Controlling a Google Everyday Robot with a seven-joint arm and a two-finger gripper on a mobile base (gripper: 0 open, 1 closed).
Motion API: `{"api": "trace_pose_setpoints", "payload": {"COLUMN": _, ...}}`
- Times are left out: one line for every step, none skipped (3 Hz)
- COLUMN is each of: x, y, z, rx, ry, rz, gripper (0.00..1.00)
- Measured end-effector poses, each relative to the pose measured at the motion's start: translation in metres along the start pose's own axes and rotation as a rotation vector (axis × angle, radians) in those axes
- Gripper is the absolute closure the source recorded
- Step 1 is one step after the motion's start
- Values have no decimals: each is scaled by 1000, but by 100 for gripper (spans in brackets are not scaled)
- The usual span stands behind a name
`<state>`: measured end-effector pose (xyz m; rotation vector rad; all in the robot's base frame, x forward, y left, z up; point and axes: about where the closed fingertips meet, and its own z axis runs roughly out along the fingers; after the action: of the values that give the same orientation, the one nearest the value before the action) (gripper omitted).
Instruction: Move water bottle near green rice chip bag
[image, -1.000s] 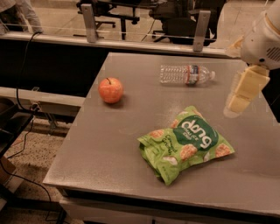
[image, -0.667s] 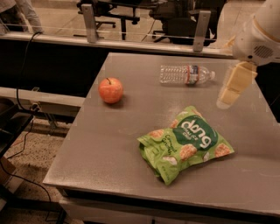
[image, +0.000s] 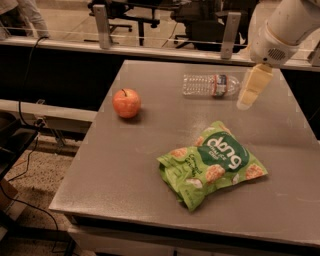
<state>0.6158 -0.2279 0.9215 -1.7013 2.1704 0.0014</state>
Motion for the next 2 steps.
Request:
{"api": "trace_pose_setpoints", "payload": {"x": -3, "y": -21, "z": 21, "rx": -30, "ry": 3, "rz": -2, "gripper": 0}}
{"api": "trace_pose_setpoints", "payload": {"x": -5, "y": -38, "z": 43, "rx": -50, "ry": 24, "rz": 6, "gripper": 0}}
